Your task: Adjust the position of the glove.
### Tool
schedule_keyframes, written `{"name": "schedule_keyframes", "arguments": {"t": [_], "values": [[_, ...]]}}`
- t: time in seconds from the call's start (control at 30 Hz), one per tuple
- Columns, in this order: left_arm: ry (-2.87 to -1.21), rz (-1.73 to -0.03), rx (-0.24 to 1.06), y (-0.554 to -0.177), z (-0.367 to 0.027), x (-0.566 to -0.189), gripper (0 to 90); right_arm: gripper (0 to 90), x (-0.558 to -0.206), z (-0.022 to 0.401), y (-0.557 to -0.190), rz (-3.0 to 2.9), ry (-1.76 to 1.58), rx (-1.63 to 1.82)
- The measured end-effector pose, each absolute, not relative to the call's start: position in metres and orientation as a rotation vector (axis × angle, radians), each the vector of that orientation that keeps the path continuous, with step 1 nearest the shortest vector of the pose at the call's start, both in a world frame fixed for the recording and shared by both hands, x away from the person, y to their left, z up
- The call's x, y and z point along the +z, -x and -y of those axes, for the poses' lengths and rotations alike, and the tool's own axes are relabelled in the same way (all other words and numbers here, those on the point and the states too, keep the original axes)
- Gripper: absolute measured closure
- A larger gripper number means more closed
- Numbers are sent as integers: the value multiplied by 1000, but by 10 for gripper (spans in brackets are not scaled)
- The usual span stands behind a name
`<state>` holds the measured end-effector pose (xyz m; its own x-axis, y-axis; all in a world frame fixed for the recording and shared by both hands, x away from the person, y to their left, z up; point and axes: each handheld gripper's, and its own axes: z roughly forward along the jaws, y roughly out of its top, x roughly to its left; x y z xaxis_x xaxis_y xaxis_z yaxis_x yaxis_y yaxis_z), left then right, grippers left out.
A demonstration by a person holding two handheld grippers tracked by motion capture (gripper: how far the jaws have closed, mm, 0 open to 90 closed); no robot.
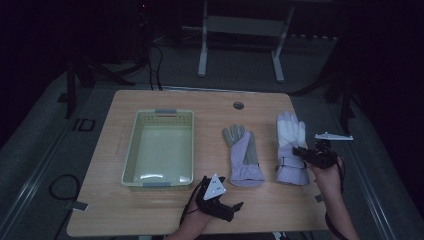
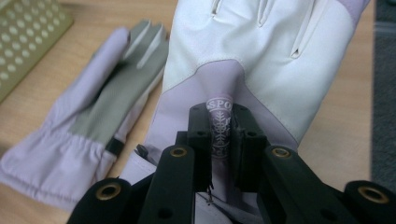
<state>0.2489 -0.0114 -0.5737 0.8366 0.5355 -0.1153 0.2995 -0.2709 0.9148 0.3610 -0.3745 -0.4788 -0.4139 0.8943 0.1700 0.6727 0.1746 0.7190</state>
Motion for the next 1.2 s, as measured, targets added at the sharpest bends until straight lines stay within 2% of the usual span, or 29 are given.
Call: {"name": "schedule_keyframes", "arguments": {"t": [0.43,0.5,0.73,1.2], "values": [[-1875,-629,251,-249,11,-574,1,781,-521,378,-377,-2244,-1544,973],[-1875,-630,250,-250,11,-574,1,755,-524,378,-379,-2256,-1529,967],[-1874,-630,251,-250,11,-574,1,537,-524,374,-372,-2240,-1438,910],[-1874,-630,250,-250,11,-574,1,478,-543,377,-364,-2240,-1387,908]]}}
